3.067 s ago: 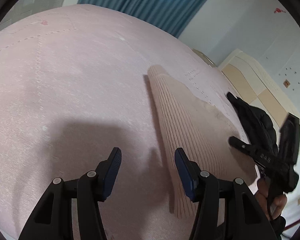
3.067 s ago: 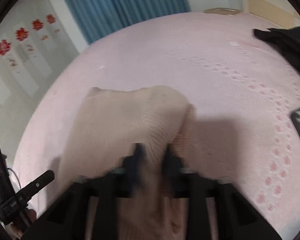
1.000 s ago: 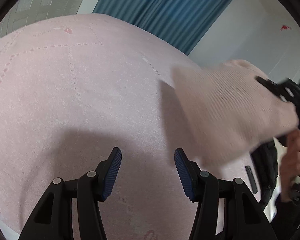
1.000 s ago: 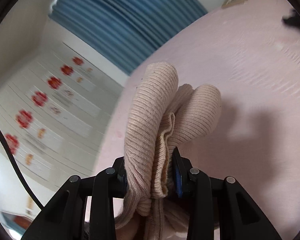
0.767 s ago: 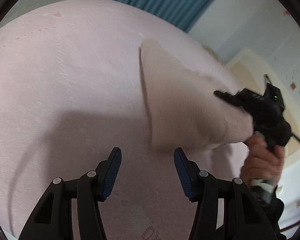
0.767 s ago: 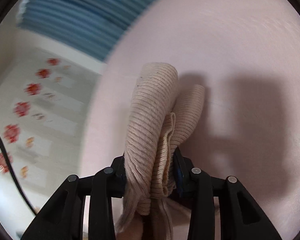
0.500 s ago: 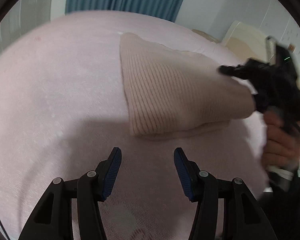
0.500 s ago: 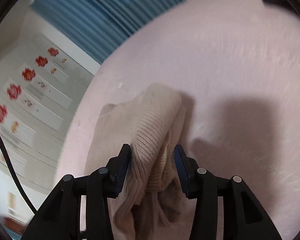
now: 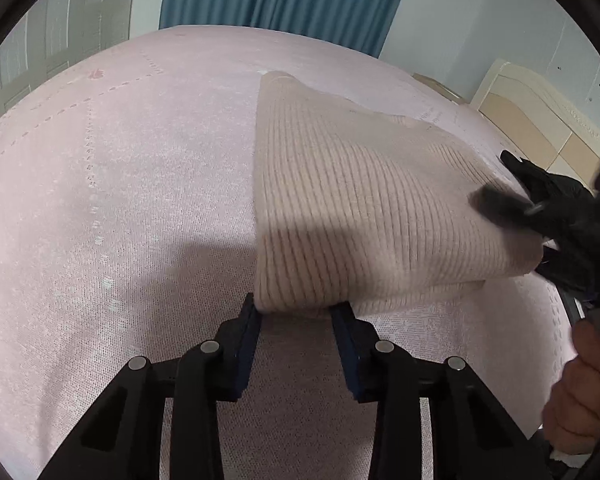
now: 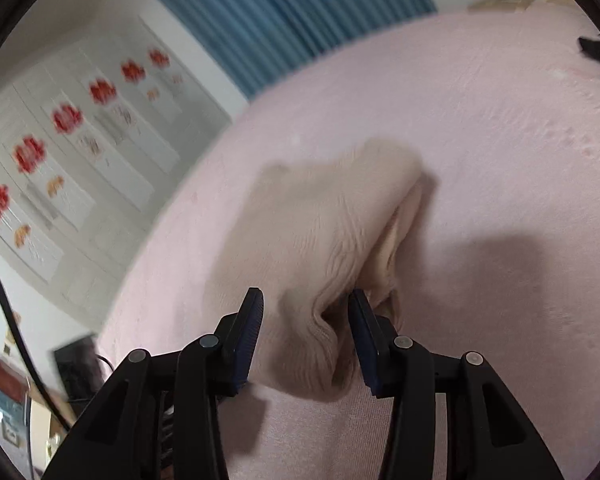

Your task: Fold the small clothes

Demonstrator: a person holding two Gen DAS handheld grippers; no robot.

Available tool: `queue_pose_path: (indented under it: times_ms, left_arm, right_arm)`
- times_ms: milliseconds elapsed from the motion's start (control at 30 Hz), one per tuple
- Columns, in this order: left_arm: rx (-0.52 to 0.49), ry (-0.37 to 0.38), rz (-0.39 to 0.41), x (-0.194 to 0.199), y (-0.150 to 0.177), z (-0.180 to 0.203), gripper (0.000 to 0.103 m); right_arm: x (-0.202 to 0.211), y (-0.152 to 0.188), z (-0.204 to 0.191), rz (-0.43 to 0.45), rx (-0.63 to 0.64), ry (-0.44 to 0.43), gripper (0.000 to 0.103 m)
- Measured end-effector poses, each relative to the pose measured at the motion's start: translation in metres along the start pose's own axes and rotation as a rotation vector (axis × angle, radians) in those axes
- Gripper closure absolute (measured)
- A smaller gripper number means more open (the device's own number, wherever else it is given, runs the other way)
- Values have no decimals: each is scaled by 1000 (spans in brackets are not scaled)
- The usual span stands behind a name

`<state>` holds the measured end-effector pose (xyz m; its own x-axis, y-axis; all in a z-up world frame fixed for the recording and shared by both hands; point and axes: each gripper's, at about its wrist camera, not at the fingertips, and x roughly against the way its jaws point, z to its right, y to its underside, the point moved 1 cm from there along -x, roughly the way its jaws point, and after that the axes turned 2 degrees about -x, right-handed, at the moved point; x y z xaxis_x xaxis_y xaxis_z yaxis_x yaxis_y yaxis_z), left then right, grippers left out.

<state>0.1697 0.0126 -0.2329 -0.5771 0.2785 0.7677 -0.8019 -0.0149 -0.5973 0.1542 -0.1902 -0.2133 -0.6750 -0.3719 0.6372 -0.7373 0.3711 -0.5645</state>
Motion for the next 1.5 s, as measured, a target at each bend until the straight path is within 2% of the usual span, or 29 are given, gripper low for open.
queue_pose_path:
  times_ms: [33,67,133,200,267,300,333,367,500,533,600,700,767,833,933,1033,1133,1200,1300,1400,1500]
  left_arm:
    - [-2,-1,0,0,1,2,73]
    - [-1,-7,4,-1,0,3,75]
    - [11,-12,15,1,0,-4,83]
    - [32,10,15,3,2,-11,86]
    - [50,35,0,6,6,-18,86]
    - [55,42,-3,6,7,-19,87]
    - [58,48,-5,7,7,-20,87]
    - [60,57,-5,9,8,-22,87]
    - [64,73,-5,19,9,-27,87]
    - [71,78,-2,18,5,-32,85]
    - [107,89,2,25,8,-42,78]
    - [144,70,44,42,11,-51,77]
    - [153,78,87,49,-3,-54,75]
    - [136,88,102,50,-20,-48,74]
    - [45,96,132,39,-56,-30,74]
    - [-15,146,112,14,-91,-14,74]
    - [-39,133,111,-7,-109,-7,74]
    - [-40,112,83,-22,-110,-6,74]
    - [-78,78,98,-33,-103,-5,74]
    - [-142,12,112,-36,-101,5,72]
    - [-169,-28,115,-41,-100,11,71]
  right_arm:
    - [-8,-1,0,-21,0,29,95]
    - [-8,-1,-1,-8,5,31,95]
    - [16,-2,-6,93,55,-30,96]
    - [30,-2,1,145,39,-78,97]
    - [15,-2,20,71,-14,47,98]
    - [0,-1,31,7,-52,112,98]
    - [-10,0,38,-40,-85,132,98]
    - [-12,0,39,-47,-92,134,98]
    - [2,-1,24,26,-12,126,92]
    - [4,-2,23,32,-9,121,85]
    - [8,-4,23,46,-14,108,83]
    - [28,-11,20,114,-18,81,82]
    - [41,-21,14,183,2,108,77]
    - [46,-29,3,212,40,129,71]
    - [38,-46,-16,183,80,129,69]
    - [14,-75,-38,121,148,103,69]
    - [-7,-87,-34,93,155,164,69]
    - [-18,-84,-19,78,127,197,69]
    - [-35,-77,5,6,97,234,72]
    - [-39,-74,0,23,149,261,72]
    - [-50,-66,-8,21,231,341,72]
